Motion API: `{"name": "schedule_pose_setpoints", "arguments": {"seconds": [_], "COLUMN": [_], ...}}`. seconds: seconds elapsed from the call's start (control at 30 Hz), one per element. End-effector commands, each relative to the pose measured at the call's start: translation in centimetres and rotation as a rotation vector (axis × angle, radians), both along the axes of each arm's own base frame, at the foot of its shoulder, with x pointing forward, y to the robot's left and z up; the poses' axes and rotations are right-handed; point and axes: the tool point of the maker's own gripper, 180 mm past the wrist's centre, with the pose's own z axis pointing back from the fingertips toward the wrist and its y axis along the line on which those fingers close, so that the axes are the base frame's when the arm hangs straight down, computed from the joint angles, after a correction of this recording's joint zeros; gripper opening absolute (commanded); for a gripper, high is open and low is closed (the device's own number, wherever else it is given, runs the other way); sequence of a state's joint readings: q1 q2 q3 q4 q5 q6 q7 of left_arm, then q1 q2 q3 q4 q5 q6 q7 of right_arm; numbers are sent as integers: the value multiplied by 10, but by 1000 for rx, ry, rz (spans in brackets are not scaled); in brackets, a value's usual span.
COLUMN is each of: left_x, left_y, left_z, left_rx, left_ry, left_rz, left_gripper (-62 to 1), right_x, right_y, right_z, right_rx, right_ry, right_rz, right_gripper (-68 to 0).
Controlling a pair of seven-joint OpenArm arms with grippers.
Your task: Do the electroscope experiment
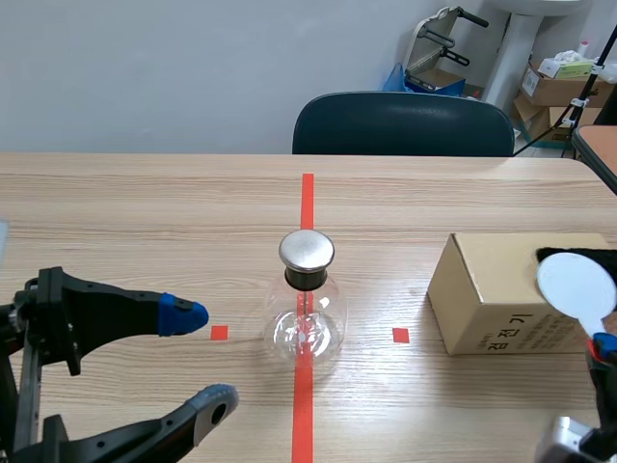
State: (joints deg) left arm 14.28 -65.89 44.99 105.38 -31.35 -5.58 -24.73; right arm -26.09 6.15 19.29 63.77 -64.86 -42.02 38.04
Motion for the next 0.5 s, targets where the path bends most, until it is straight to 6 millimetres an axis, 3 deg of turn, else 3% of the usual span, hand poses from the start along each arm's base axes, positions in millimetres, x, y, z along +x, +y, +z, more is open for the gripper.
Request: {"name": "schedule_pose_setpoints", "arguments": {"seconds": [0.0,0.07,0.13,0.3,0.37,0.47], "left_x": [0,0,0,0,0,0], "left_y": [-5,-5,-5,-5,-5,-5], "left_z": [10,10,10,10,10,10], "left_rx": [-37,-37,-37,-37,-37,-37], "left_ry": [-13,-13,-13,-13,-13,-13], "left_rz": [-4,-4,-4,-4,-4,-4], "left_gripper": [-217,-217,-217,-217,-217,-217], "right_x": [5,3,3,4,5,4], "right_y": [-30,-48,-45,9,0,-39], "right_z": [18,19,18,15,16,19], "right_rx": [-43,-54,-63,-42,-42,-52], "right_ry": [-74,-76,-71,-56,-64,-78], "right_rz": [-138,-239,-219,89,35,-191], "right_gripper": [-667,-667,-667,-667,-667,-667]}}
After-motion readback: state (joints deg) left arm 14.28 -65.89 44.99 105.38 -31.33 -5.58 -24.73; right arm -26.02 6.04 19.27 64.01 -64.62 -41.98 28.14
